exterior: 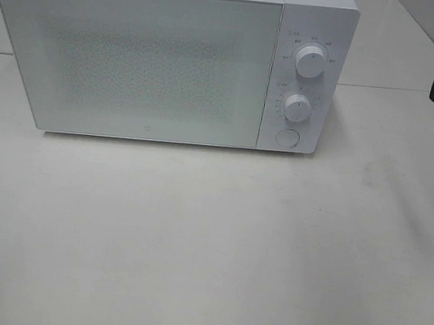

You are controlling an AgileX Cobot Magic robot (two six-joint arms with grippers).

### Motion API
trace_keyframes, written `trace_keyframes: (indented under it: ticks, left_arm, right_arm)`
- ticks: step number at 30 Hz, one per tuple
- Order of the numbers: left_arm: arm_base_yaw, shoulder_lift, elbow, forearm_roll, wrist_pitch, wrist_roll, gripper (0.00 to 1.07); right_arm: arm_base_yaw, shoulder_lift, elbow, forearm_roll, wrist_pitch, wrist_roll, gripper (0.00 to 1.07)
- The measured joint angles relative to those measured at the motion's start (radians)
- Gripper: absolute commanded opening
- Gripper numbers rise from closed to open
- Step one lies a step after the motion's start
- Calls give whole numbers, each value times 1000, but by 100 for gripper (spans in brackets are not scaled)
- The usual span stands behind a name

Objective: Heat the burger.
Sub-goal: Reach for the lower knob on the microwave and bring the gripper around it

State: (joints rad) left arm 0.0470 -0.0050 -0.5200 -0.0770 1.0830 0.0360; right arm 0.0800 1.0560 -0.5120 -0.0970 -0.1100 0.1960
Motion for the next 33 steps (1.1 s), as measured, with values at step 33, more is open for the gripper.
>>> trace_keyframes:
  ticks: [33]
  left_arm:
    - [0,0,0,0,0,0,100]
  right_arm:
    - [179,56,337,357,-582,-333,75]
